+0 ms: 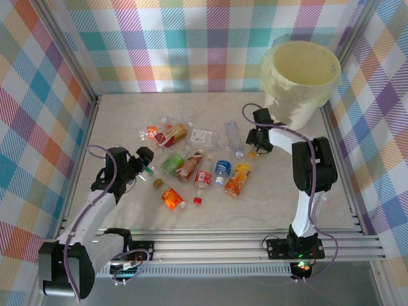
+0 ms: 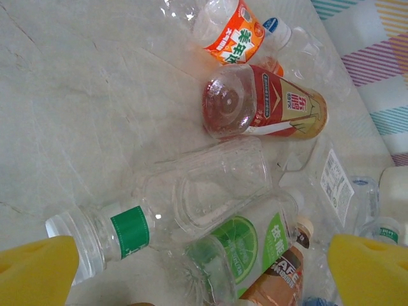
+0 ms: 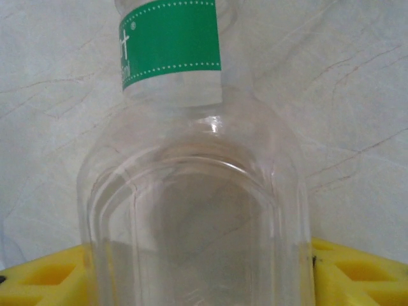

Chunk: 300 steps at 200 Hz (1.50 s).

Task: Put the plastic bottles in the bin

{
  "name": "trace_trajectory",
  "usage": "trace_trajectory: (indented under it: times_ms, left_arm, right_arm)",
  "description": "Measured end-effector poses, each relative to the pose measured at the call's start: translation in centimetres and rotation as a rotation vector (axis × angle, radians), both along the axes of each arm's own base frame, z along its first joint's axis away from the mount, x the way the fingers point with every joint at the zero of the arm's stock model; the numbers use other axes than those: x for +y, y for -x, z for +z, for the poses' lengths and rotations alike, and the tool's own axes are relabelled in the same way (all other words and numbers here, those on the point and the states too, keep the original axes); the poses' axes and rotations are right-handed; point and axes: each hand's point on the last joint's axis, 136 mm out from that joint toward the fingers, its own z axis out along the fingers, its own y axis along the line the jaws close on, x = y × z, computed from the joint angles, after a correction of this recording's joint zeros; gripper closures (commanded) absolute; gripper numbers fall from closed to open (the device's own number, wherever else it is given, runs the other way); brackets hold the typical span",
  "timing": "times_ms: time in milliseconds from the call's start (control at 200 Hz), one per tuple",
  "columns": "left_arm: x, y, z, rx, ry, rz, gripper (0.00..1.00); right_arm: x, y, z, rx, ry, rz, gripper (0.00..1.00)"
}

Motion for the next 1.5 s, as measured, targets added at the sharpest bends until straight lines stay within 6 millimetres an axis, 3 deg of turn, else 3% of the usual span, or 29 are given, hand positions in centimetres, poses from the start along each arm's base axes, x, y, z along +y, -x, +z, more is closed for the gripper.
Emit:
trace_trajectory:
  times_ms: [160,405,645,810,985,1065,1170,1305,1500]
  left_arm:
    - [-0.8,-0.4,0.9,-0.026,0.013,-0.025,0.0]
    - [-3.9,-1.4,3.4,-0.113,0.077,-0.129,0.0]
    - [-10.8,-2.4,9.4,-0.295,0.141,-0.389,0.0]
    - [-15.2,-2.0,13.5,-0.421,0.172,-0.551,0.0]
    - [-18.4,-1.2,15.8,-0.496,0.176,-0.66,0.0]
    - [-19.1,-1.1,16.1,-0.51,0.176,-0.679,0.0]
    - [-19.4,-1.2,16.1,-0.517,0.172,-0.688,0.0]
    - [-19.5,-1.3,15.8,-0.511,0.166,-0.678,0.0]
    - [-19.1,-1.7,15.7,-0.511,0.151,-0.648,0.0]
  right_arm:
    - [-0.4,1.3,1.6,-0.04,0.002,0.021,0.45]
    - [0.4,2.2,7.5,-0.221,-0.043,0.124,0.46]
    - [4.0,3.6,17.0,-0.485,-0.19,0.357,0.46]
    - [4.8,3.8,23.5,-0.65,-0.294,0.433,0.47]
    - [1.4,0.9,30.9,-0.799,-0.353,0.362,0.46]
    - [-0.9,-0.8,34.3,-0.857,-0.362,0.317,0.45]
    - [-3.6,-2.8,37.1,-0.895,-0.374,0.265,0.45]
    - [-6.9,-5.7,37.6,-0.876,-0.37,0.198,0.45]
    - [-10.2,-10.7,34.5,-0.773,-0.321,0.157,0.43]
